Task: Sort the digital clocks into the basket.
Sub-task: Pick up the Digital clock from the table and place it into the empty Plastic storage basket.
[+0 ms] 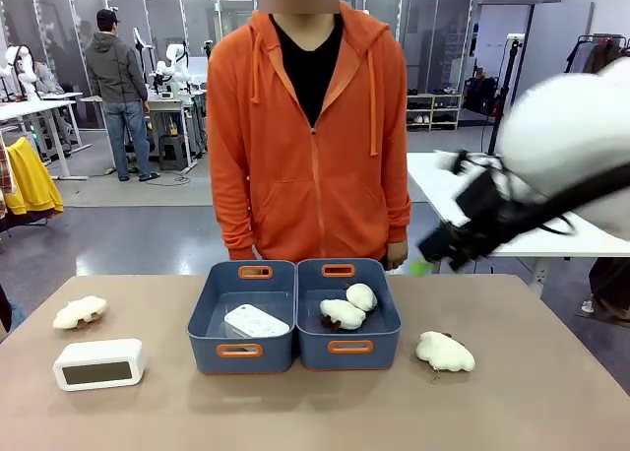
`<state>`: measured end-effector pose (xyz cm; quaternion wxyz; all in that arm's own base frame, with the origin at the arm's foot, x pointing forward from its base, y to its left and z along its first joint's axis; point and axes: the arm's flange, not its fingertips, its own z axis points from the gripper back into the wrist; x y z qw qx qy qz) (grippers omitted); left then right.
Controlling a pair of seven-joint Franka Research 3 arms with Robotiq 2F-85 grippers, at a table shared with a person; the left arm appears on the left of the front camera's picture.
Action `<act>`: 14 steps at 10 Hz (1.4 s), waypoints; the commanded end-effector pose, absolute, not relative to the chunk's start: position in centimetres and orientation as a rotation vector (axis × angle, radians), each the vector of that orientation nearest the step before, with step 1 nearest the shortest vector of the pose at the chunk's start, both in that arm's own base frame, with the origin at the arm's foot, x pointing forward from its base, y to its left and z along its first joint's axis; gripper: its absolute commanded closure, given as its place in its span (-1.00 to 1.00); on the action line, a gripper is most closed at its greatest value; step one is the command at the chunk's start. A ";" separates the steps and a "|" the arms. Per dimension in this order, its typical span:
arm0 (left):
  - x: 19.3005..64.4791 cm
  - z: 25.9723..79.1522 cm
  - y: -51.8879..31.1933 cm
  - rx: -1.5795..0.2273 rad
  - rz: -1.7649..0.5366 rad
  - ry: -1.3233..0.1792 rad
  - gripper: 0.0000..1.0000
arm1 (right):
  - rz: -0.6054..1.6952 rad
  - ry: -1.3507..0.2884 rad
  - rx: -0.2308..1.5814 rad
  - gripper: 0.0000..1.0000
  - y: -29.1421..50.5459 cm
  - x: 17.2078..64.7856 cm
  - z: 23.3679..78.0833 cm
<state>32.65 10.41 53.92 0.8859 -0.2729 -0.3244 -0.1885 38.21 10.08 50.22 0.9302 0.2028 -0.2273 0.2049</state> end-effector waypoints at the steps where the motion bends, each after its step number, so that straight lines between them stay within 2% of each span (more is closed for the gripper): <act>1: 32.6 53.8 10.5 -0.582 -0.412 -0.681 -1.00 | 0.230 -0.466 0.359 -1.00 5.7 35.0 48.7; 3: 32.6 53.8 10.5 -0.582 -0.412 -0.681 -1.00 | 0.134 -0.485 0.307 -1.00 0.7 33.5 47.9; 4: 32.6 53.8 10.5 -0.582 -0.412 -0.681 -1.00 | 0.163 -0.511 0.293 -1.00 -0.4 33.6 48.4; 6: 32.6 53.8 10.5 -0.582 -0.412 -0.681 -1.00 | 0.106 -0.551 0.438 -1.00 -0.6 34.9 48.2; 7: 32.6 53.8 10.5 -0.582 -0.412 -0.681 -1.00 | 0.144 -0.516 0.309 -1.00 -1.9 36.1 50.1; 9: 32.6 53.9 10.4 -0.567 -0.392 -0.675 -1.00 | 0.144 -0.516 0.309 -1.00 -1.9 36.1 50.1; 10: 31.1 55.9 9.9 -0.556 -0.539 -0.716 -1.00 | 0.144 -0.516 0.309 -1.00 -1.9 36.1 50.1; 12: 30.0 56.4 9.7 -0.414 -0.694 -0.668 -1.00 | 0.144 -0.516 0.309 -1.00 -1.9 36.1 50.1; 13: 29.5 56.1 9.1 -0.300 -0.874 -0.604 -1.00 | 0.144 -0.516 0.309 -1.00 -1.9 36.1 50.1; 14: 29.5 55.9 8.2 -0.240 -0.907 -0.619 -1.00 | 0.144 -0.516 0.309 -1.00 -1.9 36.1 50.1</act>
